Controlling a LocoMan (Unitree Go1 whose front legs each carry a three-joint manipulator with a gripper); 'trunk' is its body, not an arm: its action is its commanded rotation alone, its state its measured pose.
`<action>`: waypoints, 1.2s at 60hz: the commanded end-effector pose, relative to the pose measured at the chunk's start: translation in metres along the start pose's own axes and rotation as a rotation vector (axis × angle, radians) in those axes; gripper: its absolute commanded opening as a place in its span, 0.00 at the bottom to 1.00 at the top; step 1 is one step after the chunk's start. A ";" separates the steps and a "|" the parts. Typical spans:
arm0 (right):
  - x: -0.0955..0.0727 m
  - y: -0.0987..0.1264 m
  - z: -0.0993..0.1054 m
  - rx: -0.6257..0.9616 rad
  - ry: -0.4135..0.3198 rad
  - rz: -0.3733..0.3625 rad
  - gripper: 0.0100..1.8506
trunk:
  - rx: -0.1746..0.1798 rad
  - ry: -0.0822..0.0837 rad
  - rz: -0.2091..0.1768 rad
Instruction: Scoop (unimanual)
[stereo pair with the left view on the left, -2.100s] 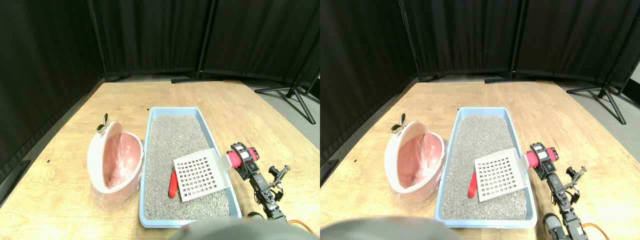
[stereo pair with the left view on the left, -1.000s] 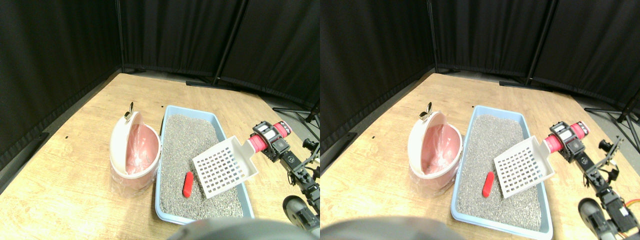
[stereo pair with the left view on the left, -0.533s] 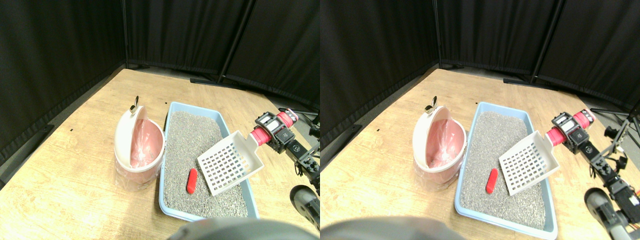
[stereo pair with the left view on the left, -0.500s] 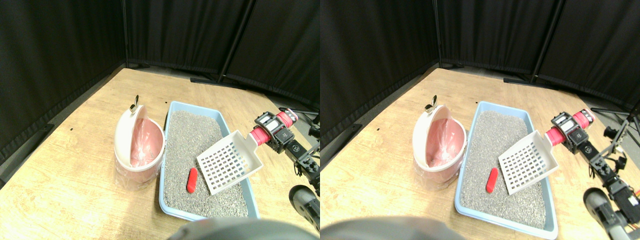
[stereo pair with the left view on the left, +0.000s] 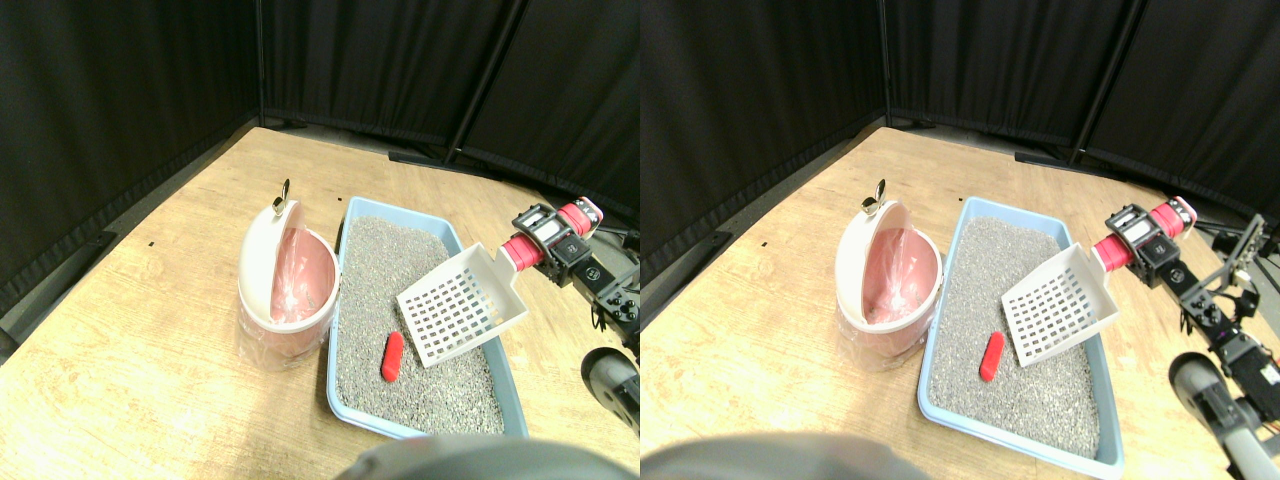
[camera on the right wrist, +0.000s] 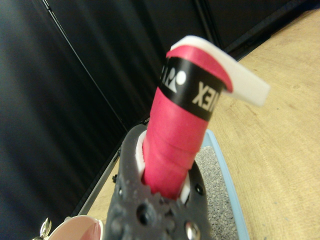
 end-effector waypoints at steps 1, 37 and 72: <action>0.001 -0.006 0.006 -0.020 -0.032 -0.030 0.02 | -0.009 0.017 0.008; 0.001 -0.013 -0.003 -0.067 -0.023 0.016 0.02 | -0.002 -0.017 -0.006; -0.002 0.039 -0.018 -0.093 0.098 0.187 0.02 | -0.008 -0.008 0.005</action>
